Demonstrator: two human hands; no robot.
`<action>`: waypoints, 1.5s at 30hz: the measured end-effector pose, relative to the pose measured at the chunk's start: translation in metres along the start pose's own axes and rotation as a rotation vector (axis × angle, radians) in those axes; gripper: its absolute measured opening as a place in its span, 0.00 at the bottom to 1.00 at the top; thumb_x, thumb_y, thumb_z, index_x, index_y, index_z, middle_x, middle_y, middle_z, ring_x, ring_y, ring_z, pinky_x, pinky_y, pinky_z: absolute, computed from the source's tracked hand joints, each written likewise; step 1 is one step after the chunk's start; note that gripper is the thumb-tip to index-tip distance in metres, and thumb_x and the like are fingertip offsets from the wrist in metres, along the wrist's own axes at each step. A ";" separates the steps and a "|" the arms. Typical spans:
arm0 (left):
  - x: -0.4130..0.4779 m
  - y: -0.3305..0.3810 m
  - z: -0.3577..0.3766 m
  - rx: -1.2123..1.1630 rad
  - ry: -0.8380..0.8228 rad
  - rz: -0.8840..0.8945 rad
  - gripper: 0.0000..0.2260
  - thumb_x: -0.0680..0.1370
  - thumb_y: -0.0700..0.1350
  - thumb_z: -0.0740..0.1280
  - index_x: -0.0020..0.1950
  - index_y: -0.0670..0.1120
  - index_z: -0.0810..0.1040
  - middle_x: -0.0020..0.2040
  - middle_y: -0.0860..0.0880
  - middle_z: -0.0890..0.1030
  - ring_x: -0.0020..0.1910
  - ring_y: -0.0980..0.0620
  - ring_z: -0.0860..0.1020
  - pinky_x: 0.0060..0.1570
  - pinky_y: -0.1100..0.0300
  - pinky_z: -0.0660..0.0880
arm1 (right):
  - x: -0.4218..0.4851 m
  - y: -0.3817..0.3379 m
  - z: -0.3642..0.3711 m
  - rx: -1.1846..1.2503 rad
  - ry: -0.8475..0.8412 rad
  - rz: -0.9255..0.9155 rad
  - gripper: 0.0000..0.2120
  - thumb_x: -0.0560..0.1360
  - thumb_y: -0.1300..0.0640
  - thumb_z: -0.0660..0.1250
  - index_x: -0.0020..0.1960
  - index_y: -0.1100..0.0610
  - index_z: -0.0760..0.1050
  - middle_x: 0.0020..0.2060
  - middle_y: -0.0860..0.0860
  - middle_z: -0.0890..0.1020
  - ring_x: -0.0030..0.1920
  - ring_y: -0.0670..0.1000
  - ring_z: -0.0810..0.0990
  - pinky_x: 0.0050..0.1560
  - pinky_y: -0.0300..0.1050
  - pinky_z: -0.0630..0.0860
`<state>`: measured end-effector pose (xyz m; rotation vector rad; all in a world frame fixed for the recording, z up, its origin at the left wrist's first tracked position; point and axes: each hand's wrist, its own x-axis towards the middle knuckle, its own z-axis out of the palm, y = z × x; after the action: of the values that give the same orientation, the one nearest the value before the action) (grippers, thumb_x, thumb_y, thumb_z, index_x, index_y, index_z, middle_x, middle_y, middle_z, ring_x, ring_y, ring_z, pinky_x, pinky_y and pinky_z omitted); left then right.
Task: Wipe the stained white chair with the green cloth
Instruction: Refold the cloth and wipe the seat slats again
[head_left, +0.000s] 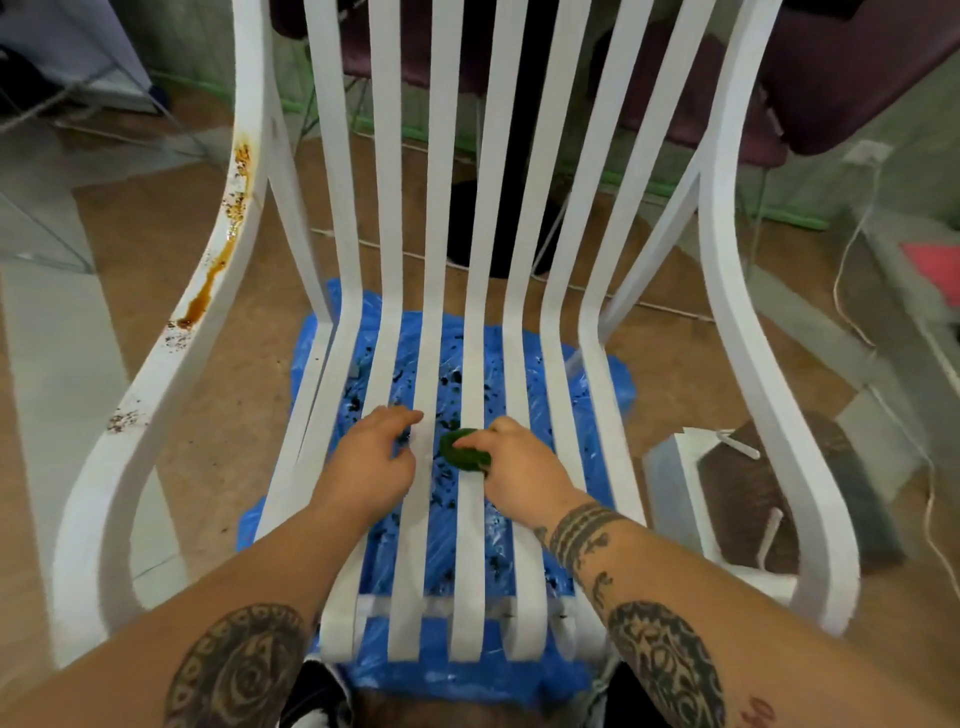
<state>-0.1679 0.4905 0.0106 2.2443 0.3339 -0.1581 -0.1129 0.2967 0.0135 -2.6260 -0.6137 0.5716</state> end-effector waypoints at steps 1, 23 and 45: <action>-0.009 0.001 0.002 0.003 0.010 -0.009 0.22 0.80 0.36 0.63 0.74 0.48 0.74 0.75 0.50 0.71 0.76 0.49 0.67 0.76 0.54 0.63 | -0.012 -0.003 0.004 -0.008 -0.003 -0.007 0.29 0.77 0.69 0.62 0.73 0.46 0.74 0.50 0.50 0.67 0.50 0.54 0.72 0.47 0.48 0.71; -0.160 0.085 -0.038 -0.434 -0.143 -0.523 0.12 0.82 0.52 0.64 0.56 0.46 0.82 0.54 0.43 0.82 0.46 0.48 0.78 0.50 0.52 0.74 | -0.162 -0.073 -0.040 0.494 -0.286 0.097 0.15 0.81 0.58 0.66 0.66 0.48 0.80 0.54 0.48 0.83 0.52 0.48 0.82 0.52 0.39 0.79; -0.213 0.180 -0.143 -0.430 -0.012 0.062 0.11 0.76 0.49 0.75 0.53 0.43 0.81 0.45 0.45 0.86 0.44 0.48 0.84 0.44 0.53 0.82 | -0.219 -0.138 -0.180 1.107 0.365 -0.091 0.10 0.77 0.67 0.71 0.53 0.53 0.84 0.50 0.56 0.86 0.50 0.53 0.87 0.49 0.47 0.84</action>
<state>-0.3193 0.4508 0.2825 1.8252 0.2629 -0.0596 -0.2550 0.2564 0.2924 -1.5746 -0.1852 0.2554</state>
